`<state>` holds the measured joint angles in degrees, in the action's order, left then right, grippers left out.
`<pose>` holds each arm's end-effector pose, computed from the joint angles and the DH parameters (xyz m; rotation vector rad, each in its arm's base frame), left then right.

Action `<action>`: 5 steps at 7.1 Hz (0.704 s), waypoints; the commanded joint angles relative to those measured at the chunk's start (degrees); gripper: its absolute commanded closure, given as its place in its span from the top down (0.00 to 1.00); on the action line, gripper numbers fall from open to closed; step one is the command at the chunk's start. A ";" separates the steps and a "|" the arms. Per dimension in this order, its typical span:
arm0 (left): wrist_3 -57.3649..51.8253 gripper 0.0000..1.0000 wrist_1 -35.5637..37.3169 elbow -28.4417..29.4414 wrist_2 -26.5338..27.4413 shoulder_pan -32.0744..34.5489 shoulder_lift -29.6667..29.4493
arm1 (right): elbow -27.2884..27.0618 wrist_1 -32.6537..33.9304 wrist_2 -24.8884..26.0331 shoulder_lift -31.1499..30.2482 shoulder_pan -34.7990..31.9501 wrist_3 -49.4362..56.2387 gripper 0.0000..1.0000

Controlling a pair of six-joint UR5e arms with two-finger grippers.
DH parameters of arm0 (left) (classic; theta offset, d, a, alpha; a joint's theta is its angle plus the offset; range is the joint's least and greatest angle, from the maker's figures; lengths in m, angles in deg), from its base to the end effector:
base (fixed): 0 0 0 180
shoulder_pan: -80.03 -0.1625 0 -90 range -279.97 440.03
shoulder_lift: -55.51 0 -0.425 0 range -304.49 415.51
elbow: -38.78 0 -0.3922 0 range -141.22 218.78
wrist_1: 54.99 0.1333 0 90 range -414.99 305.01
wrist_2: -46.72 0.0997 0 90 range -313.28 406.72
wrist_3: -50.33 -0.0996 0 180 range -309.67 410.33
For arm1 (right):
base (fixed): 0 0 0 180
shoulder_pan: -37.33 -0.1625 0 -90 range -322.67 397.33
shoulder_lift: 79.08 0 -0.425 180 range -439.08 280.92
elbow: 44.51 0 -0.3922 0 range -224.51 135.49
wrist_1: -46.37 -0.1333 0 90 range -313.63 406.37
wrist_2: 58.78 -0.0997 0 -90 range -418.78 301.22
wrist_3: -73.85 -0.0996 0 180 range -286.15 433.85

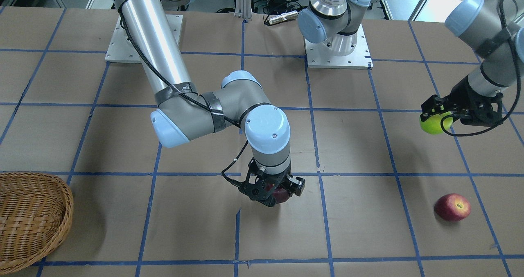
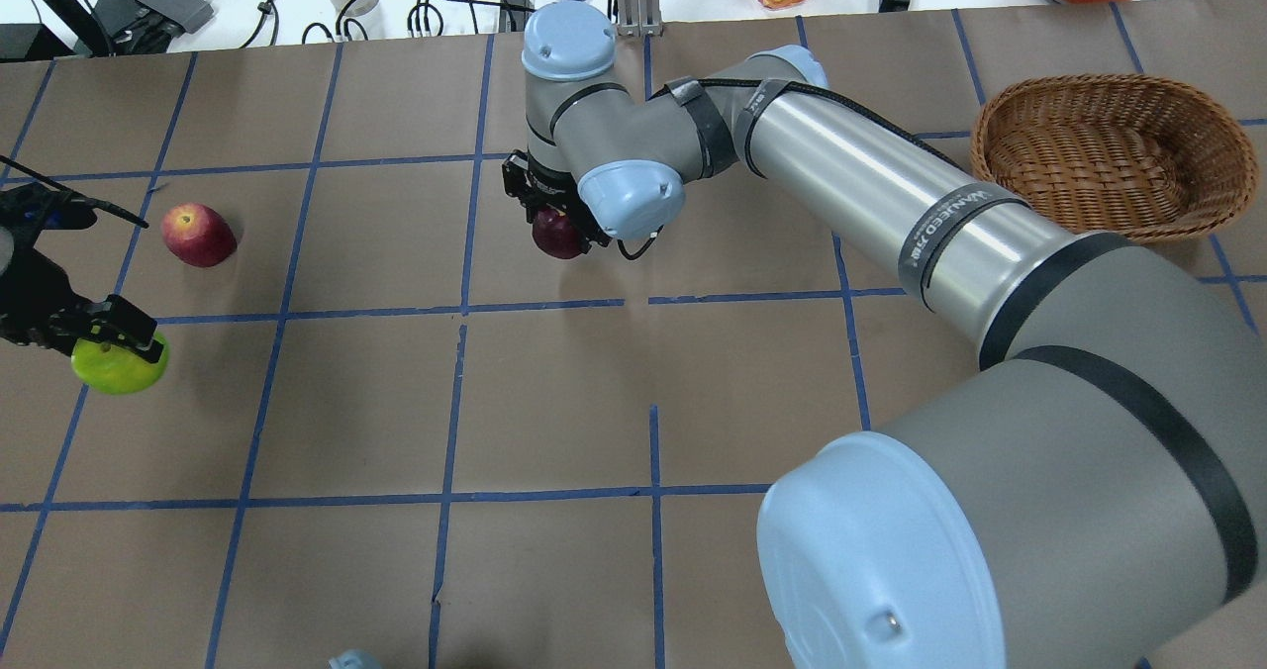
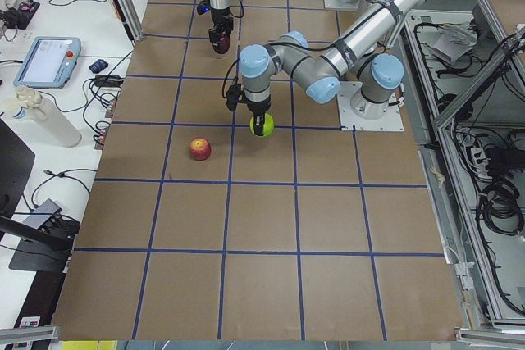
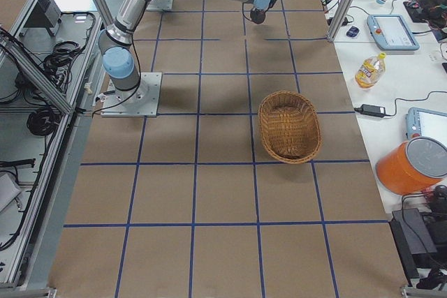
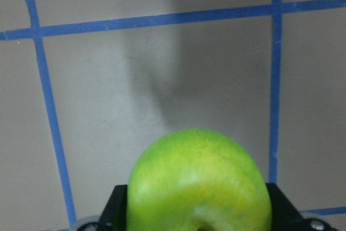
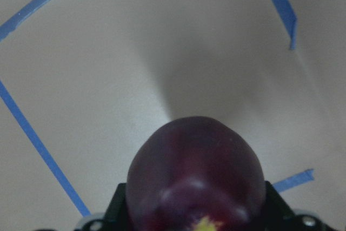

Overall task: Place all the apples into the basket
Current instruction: 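Carry dark red apple to basket while left sets green apple centrally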

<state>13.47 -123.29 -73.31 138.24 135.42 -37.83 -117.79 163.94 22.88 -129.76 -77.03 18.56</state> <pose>0.1605 -0.4627 0.3125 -0.0627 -3.1227 -0.1067 0.4395 -0.6125 0.2510 0.7840 2.8690 0.0397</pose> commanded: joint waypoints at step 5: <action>57.86 0.37 12.61 -0.41 -4.68 37.09 -3.93 | -0.82 -26.67 1.21 -15.13 25.09 32.11 0.00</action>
<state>60.06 -116.03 -73.71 133.69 163.97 -39.24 -118.63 141.57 23.67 -142.51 -58.46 42.03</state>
